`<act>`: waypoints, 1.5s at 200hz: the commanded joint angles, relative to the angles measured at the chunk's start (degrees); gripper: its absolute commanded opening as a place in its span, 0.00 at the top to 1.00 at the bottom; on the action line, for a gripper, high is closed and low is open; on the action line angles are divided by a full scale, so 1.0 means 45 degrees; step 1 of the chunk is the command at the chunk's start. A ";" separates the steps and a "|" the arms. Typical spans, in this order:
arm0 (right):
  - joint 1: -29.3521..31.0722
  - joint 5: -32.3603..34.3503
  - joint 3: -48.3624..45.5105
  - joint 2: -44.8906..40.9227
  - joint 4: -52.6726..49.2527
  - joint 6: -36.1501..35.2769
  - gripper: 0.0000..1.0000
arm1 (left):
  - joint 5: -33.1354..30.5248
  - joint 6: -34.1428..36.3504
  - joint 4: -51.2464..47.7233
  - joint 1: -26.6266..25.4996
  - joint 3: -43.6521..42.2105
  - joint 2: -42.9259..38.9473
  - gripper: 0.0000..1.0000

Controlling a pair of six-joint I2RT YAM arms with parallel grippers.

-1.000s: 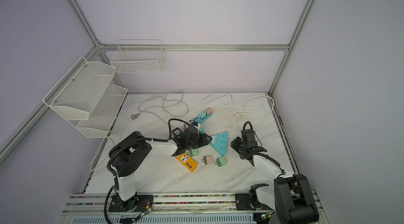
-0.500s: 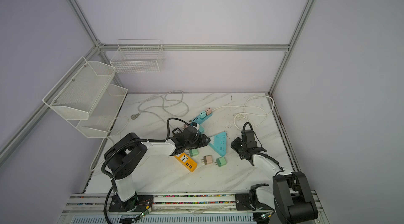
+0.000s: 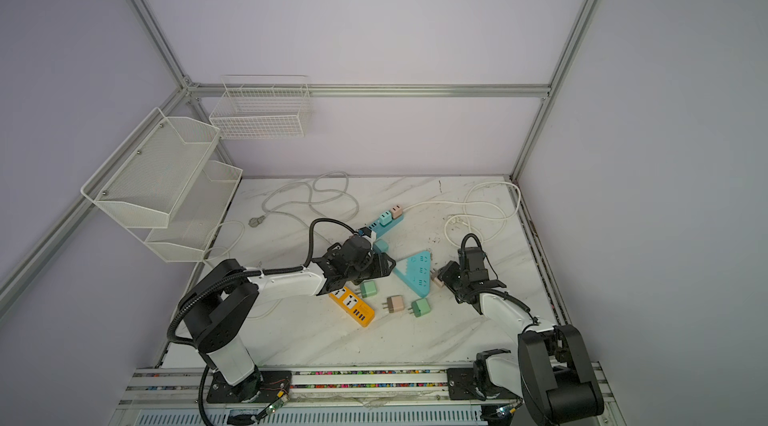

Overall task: Pull the plug off the socket
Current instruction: 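Open the right gripper to drop the pink adapter beside the strip, then move the left gripper onto the cyan USB strip while the right lifts away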

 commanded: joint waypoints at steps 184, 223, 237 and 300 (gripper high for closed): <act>0.2391 -0.0137 0.4817 0.1435 -0.0858 -0.3546 0.03 | 0.1602 0.3339 -0.0017 0.3888 0.4477 0.1507 0.21; 0.2380 0.0006 0.4850 0.1361 -0.0941 -0.3678 0.02 | 0.1724 0.3134 -0.0041 0.4476 0.5342 0.2627 0.24; 0.2383 0.0121 0.4896 0.1363 -0.1043 -0.3724 0.03 | 0.1714 0.3070 0.0040 0.4572 0.5484 0.2990 0.26; 0.2396 0.0143 0.4855 0.1313 -0.1069 -0.3722 0.02 | 0.2137 0.2918 -0.0378 0.4767 0.6492 0.4481 0.42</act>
